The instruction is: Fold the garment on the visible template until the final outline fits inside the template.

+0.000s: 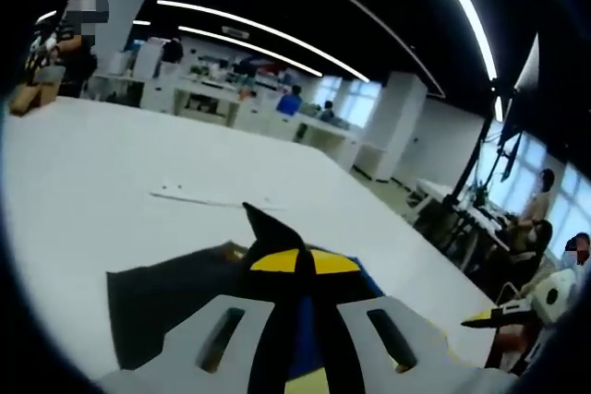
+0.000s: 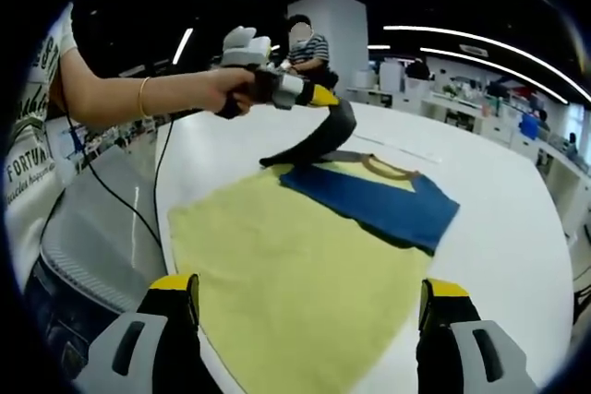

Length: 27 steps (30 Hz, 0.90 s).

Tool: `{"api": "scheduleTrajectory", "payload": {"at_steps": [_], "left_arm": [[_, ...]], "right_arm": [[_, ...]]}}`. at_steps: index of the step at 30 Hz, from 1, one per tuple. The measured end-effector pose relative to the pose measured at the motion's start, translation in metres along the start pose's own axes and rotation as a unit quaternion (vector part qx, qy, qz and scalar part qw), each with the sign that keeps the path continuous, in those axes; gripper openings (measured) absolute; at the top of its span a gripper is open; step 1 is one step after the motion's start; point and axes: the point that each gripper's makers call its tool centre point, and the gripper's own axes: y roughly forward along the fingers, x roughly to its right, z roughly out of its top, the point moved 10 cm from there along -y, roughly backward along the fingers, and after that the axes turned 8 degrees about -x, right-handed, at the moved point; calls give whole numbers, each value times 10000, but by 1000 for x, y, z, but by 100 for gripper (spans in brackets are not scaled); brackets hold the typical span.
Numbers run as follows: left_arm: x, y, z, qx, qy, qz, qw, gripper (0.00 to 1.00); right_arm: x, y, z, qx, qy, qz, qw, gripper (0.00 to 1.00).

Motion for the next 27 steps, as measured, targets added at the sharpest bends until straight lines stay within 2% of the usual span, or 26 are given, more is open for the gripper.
{"api": "scheduleTrajectory", "payload": {"at_steps": [11, 16, 20, 27], "left_arm": [[15, 19, -7, -138, 218, -279, 9993, 0], [25, 27, -8, -156, 227, -499, 9984, 0], [33, 31, -11, -253, 471, -575, 9969, 0], [45, 39, -14, -303, 610, -875, 9938, 0]], "right_arm": [[0, -2, -4, -72, -20, -24, 10000, 99], [1, -3, -6, -93, 3, -43, 9999, 99], [2, -4, -6, -83, 4, -73, 9999, 99], [4, -5, -6, -42, 9, -100, 9999, 99]]}}
